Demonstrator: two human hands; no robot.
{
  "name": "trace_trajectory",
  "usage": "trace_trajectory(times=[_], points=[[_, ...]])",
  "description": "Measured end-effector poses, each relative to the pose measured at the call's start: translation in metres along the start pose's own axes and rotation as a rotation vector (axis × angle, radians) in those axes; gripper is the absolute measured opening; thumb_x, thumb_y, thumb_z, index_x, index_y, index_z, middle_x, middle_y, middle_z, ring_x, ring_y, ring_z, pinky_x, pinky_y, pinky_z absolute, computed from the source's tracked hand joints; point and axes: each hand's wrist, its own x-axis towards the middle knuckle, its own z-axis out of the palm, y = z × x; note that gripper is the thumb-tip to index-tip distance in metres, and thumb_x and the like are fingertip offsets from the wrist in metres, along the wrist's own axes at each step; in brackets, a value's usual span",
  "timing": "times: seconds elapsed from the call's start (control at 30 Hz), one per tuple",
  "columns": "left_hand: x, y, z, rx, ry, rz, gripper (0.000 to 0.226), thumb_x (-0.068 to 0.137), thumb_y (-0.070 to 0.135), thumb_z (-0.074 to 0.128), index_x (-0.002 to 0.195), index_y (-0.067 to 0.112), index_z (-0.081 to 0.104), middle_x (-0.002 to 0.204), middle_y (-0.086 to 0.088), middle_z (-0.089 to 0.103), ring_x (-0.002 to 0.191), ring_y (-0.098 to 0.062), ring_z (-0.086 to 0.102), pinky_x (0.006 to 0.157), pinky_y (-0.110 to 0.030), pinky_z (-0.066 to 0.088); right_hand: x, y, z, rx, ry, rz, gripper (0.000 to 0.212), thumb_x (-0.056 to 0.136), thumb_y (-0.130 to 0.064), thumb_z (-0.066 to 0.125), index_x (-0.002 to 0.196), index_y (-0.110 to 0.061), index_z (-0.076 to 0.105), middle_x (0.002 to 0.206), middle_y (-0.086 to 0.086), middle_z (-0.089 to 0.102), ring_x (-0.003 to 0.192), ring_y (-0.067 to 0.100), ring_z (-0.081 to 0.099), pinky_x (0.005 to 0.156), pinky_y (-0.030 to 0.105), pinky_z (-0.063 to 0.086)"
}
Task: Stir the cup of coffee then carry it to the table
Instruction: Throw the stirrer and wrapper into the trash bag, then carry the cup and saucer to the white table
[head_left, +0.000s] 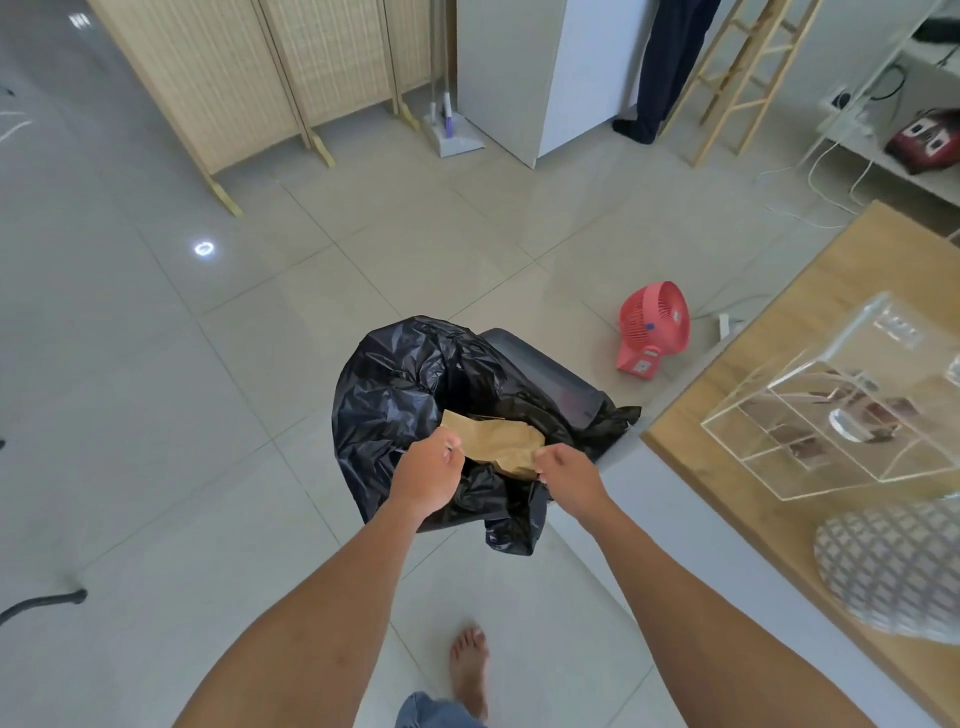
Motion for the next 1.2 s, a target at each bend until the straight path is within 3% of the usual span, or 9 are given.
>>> trace_trajectory(times=[0.17,0.33,0.43,0.53,0.6,0.77,0.93,1.1,1.2], points=[[-0.012,0.031,-0.002,0.023,0.034,0.065,0.035,0.101,0.027,0.036,0.116,0.011,0.064,0.099,-0.011,0.072,0.095,-0.029,0.066,0.078,-0.034,0.048,-0.023,-0.005,-0.022,0.109,0.063,-0.053,0.034,0.097,-0.029,0.041,0.101,-0.006,0.065,0.099,0.012,0.068,0.093,0.026,0.063,0.088,0.044,0.052],[-0.042,0.074,-0.002,0.010,0.042,0.144,0.029,0.102,0.028,0.036,0.107,0.016,0.062,0.093,-0.005,0.070,0.085,-0.024,0.063,0.072,-0.033,0.050,-0.058,0.003,-0.044,0.193,0.094,-0.123,0.038,0.094,-0.029,0.043,0.094,0.002,0.065,0.081,0.011,0.064,0.076,0.021,0.058,0.078,0.049,0.055],[-0.061,0.100,0.001,0.035,0.041,0.180,0.034,0.102,0.031,0.036,0.090,0.012,0.062,0.085,-0.005,0.069,0.081,-0.025,0.062,0.071,-0.036,0.048,-0.083,0.012,-0.057,0.227,0.105,-0.138,0.039,0.097,-0.029,0.043,0.085,-0.001,0.068,0.076,0.006,0.064,0.072,0.021,0.058,0.071,0.041,0.051],[-0.082,0.128,0.007,0.047,0.039,0.211,0.039,0.102,0.031,0.036,0.067,0.016,0.045,0.067,-0.005,0.057,0.068,-0.027,0.056,0.061,-0.037,0.040,-0.107,0.026,-0.071,0.242,0.121,-0.151,0.039,0.099,-0.028,0.042,0.074,-0.011,0.067,0.066,-0.004,0.062,0.060,0.013,0.056,0.051,0.020,0.045],[-0.100,0.147,0.014,0.063,0.039,0.241,0.041,0.102,0.030,0.038,0.062,0.018,0.040,0.062,-0.002,0.052,0.062,-0.026,0.052,0.058,-0.035,0.037,-0.126,0.040,-0.084,0.264,0.137,-0.162,0.036,0.098,-0.026,0.043,0.071,-0.015,0.065,0.062,-0.005,0.061,0.053,0.007,0.055,0.046,0.015,0.041],[-0.143,0.188,0.038,0.095,0.012,0.307,0.042,0.101,0.030,0.041,0.061,0.017,0.040,0.059,0.000,0.050,0.061,-0.025,0.050,0.059,-0.037,0.039,-0.165,0.084,-0.112,0.305,0.170,-0.155,0.032,0.098,-0.023,0.044,0.075,-0.014,0.065,0.070,-0.002,0.062,0.064,0.016,0.055,0.057,0.024,0.042],[-0.176,0.227,0.070,0.087,-0.033,0.362,0.035,0.099,0.025,0.040,0.076,0.003,0.054,0.070,-0.011,0.061,0.070,-0.033,0.057,0.062,-0.041,0.044,-0.198,0.137,-0.141,0.343,0.251,-0.116,0.030,0.096,-0.024,0.045,0.078,-0.013,0.066,0.070,-0.006,0.063,0.059,0.009,0.055,0.052,0.020,0.043],[-0.206,0.263,0.106,0.103,-0.087,0.420,0.034,0.097,0.025,0.040,0.080,0.001,0.057,0.076,-0.014,0.064,0.074,-0.033,0.060,0.065,-0.044,0.048,-0.231,0.186,-0.170,0.343,0.318,-0.073,0.029,0.095,-0.026,0.043,0.076,-0.017,0.064,0.076,-0.001,0.064,0.066,0.015,0.057,0.057,0.025,0.044],[-0.222,0.285,0.128,0.120,-0.144,0.447,0.035,0.097,0.026,0.039,0.081,0.003,0.060,0.080,-0.011,0.066,0.077,-0.030,0.061,0.071,-0.045,0.052,-0.251,0.213,-0.186,0.331,0.362,-0.093,0.026,0.095,-0.023,0.043,0.078,-0.018,0.062,0.076,-0.005,0.062,0.064,0.010,0.057,0.058,0.024,0.044]])
